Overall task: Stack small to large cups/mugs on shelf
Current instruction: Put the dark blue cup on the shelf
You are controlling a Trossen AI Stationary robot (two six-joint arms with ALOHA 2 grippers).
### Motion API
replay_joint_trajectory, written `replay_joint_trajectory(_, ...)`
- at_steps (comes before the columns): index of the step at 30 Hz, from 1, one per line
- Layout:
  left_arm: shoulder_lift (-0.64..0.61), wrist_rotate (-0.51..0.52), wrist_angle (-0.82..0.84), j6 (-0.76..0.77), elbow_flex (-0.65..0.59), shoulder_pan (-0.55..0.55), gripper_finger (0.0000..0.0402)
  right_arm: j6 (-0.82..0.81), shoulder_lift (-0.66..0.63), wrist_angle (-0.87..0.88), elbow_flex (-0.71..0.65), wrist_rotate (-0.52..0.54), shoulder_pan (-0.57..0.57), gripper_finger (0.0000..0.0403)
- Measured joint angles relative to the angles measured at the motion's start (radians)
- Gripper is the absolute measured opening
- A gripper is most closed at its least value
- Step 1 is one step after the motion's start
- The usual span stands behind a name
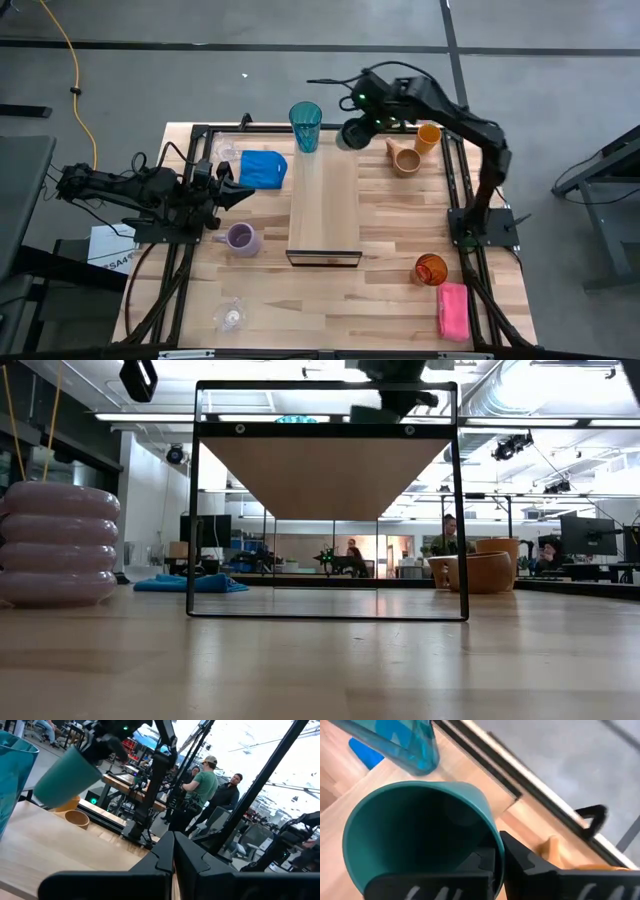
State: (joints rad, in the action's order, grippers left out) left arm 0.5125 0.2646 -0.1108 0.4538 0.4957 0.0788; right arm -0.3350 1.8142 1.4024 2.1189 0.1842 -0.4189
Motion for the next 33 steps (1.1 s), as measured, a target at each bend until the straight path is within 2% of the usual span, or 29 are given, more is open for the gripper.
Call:
replay_joint_trajectory(4,0.0,0.0,0.0,0.0,0.0,0.0,0.0,-0.005,0.088,0.105,0.078,-0.002,-0.026,0.0)
replay_joint_trajectory(8,0.0,0.016,0.0,-0.001,0.0,0.0,0.0,0.002,0.135,0.106,0.107,-0.016,-0.036,0.0)
replay_joint_trajectory(14,0.0,0.038,0.0,-0.002,0.0,0.0,0.0,-0.001,0.15,0.071,0.111,-0.063,-0.046,0.0)
replay_joint_trajectory(33,0.0,0.038,-0.021,-0.004,0.0,0.0,0.0,0.003,0.153,0.031,0.109,-0.083,-0.053,0.0001)
